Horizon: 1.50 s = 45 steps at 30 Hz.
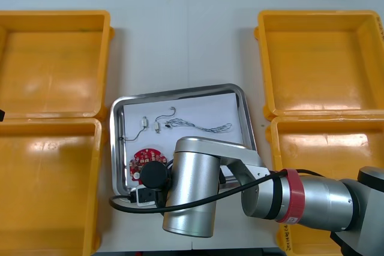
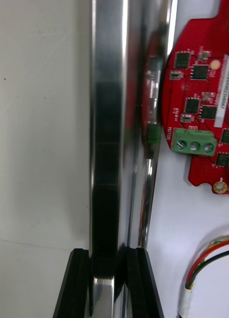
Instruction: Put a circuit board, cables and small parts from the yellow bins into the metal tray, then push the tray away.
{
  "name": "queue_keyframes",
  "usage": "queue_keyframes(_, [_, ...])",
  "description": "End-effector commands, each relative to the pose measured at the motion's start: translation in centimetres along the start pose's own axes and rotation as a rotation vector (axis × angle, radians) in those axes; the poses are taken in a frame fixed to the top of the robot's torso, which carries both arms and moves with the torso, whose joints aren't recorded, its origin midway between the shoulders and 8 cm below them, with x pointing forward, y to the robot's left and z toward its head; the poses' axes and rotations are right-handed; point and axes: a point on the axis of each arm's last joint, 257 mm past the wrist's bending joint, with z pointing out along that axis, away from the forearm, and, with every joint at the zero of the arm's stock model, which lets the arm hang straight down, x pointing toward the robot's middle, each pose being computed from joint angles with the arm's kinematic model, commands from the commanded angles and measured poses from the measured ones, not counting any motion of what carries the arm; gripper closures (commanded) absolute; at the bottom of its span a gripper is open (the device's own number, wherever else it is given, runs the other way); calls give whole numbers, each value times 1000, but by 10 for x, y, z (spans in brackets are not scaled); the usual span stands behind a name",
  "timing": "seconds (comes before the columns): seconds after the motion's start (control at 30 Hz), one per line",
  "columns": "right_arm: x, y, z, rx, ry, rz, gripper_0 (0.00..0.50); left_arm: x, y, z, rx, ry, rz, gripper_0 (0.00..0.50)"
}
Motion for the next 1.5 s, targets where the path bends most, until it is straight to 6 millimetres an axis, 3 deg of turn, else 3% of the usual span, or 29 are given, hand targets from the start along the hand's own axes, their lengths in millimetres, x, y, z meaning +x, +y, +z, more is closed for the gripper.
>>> queue_keyframes(0.03, [-14,-6,-7,36,-15,-4,486,0,16,-16,-51,-13,22,0])
queue_keyframes(0.53, [-5,-28,-18,52,-6,69,500,0,16,-16,-51,-13,22,0])
queue_keyframes(0.77, [0,-49,-37,77,6,108,500,0,16,-16,-51,-13,22,0])
queue_keyframes(1.1, [-8,-78,-54,146,-14,142,500,0,16,-16,-51,-13,22,0])
queue_keyframes(1.5, [-12,-115,-53,219,-31,171,500,0,16,-16,-51,-13,22,0])
